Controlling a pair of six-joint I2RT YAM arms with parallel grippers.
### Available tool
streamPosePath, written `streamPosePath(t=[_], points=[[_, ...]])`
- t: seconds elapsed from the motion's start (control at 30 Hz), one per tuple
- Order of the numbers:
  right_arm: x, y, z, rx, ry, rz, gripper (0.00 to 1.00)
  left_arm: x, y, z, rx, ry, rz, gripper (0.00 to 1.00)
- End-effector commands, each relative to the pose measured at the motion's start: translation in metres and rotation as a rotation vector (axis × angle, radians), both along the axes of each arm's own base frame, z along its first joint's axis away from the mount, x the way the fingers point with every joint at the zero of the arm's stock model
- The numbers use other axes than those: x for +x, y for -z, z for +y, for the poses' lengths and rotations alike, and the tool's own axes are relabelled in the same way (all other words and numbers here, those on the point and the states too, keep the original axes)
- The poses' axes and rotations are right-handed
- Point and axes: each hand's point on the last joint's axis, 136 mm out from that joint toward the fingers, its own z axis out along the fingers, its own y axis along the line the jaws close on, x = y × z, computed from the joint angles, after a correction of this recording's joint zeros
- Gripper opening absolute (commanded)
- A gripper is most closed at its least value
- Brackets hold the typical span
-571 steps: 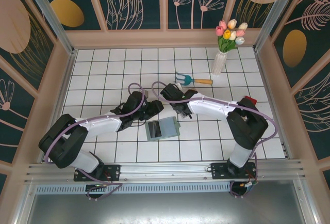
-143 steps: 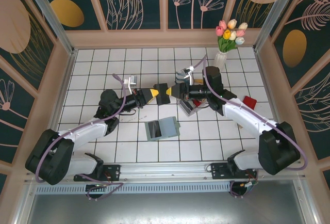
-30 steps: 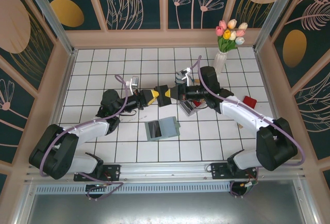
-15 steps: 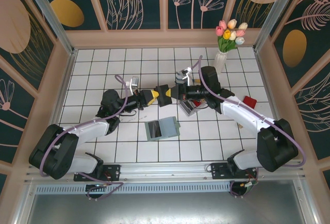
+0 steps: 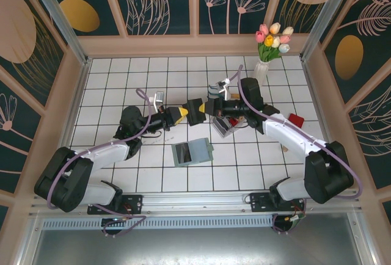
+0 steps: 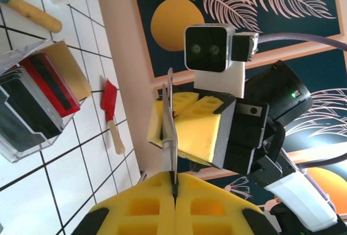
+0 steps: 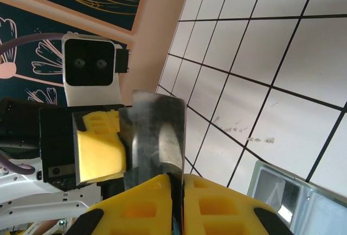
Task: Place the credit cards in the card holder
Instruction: Pick up several credit cards from the storage box, then place the credit card in the storage box.
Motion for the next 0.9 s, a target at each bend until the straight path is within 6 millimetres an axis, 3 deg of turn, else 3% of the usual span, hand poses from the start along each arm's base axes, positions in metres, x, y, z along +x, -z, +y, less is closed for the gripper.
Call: streamPosePath(t=[0.0, 0.07, 0.13, 0.2, 0.27, 0.43, 0.57, 0.87], points=[[0.004, 0.022, -0.017, -0.080, 0.076, 0.048, 0.10, -0.006, -0.020, -0.002, -0.022, 0.018, -0.103, 0.03], [0.008, 0.018, -0.027, -0.094, 0.107, 0.025, 0.10, 0.000, -0.006, 0.000, 0.040, -0.014, -0.070, 0.00], [0.013, 0.010, -0.043, -0.121, 0.149, -0.030, 0.10, 0.012, 0.021, 0.007, 0.177, -0.090, -0.012, 0.00], [0.026, 0.016, -0.067, -0.277, 0.249, -0.112, 0.10, 0.019, 0.050, 0.022, 0.333, -0.176, 0.053, 0.00], [0.034, 0.027, -0.089, -0.445, 0.308, -0.174, 0.09, 0.021, 0.066, 0.036, 0.418, -0.242, 0.084, 0.00], [0.038, 0.066, -0.105, -0.811, 0.215, -0.394, 0.04, 0.017, 0.061, 0.043, 0.400, -0.274, 0.059, 0.00], [0.045, 0.079, -0.112, -0.984, 0.176, -0.419, 0.04, 0.015, 0.052, 0.043, 0.394, -0.269, 0.027, 0.00], [0.043, 0.099, -0.097, -1.021, 0.055, -0.436, 0.05, 0.008, 0.049, 0.042, 0.372, -0.244, 0.009, 0.00]])
